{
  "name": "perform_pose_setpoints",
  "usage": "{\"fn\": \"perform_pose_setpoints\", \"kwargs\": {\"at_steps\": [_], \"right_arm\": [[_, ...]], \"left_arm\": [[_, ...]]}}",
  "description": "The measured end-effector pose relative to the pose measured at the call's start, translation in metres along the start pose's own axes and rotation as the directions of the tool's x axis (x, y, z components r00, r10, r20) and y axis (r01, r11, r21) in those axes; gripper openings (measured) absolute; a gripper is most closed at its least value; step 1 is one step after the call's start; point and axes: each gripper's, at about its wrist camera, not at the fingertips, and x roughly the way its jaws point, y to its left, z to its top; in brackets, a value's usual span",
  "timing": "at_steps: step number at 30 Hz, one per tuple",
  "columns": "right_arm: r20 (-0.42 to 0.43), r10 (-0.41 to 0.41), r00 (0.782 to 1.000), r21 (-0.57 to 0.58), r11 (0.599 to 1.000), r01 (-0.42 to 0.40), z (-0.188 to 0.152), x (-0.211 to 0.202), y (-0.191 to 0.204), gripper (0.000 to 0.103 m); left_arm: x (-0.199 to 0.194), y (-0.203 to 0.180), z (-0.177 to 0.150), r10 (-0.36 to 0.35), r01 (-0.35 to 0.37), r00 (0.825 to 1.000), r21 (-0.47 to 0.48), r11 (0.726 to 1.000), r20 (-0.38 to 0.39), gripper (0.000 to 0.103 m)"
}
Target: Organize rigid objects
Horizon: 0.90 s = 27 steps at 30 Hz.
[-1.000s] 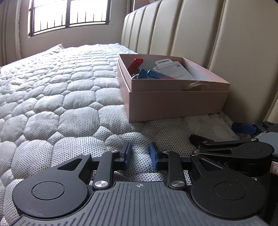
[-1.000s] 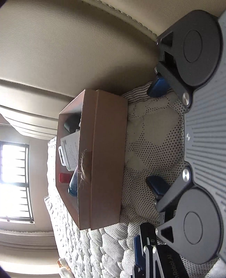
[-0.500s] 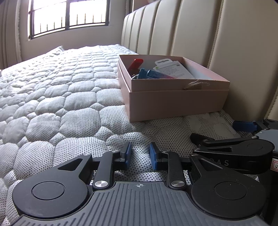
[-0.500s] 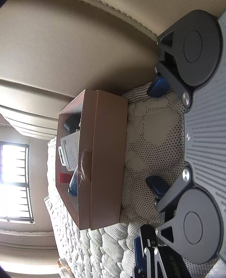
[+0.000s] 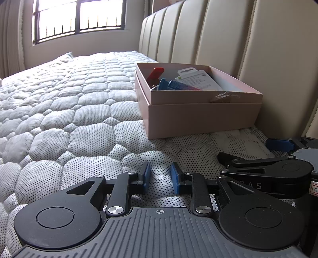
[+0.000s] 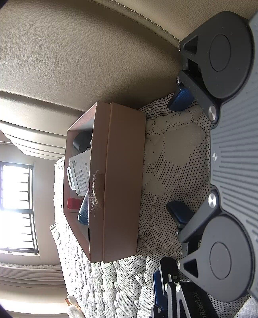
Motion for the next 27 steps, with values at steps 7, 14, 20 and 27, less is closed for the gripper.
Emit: {"fn": "perform_pose_setpoints", "kwargs": {"at_steps": [7,14,20,27], "right_arm": [[0.0,0.0,1.0,0.0,1.0,0.0,0.0,-0.0001,0.0,0.098],[0.0,0.0,1.0,0.0,1.0,0.0,0.0,-0.0001,0.0,0.098],[0.0,0.0,1.0,0.0,1.0,0.0,0.0,-0.0001,0.0,0.098],[0.0,0.0,1.0,0.0,1.0,0.0,0.0,0.0,0.0,0.098]], "left_arm": [[0.0005,0.0006,0.0003,-0.003,0.003,1.0,-0.004,1.0,-0.001,0.026],[0.0004,0.0007,-0.0003,0.0,0.0,1.0,0.004,1.0,0.0,0.026],[0.0012,-0.0027,-0.0003,0.009,-0.009,1.0,0.019,1.0,-0.001,0.026],[0.0014,-0.0021,-0.0003,0.007,-0.007,1.0,0.018,1.0,-0.001,0.026]]}}
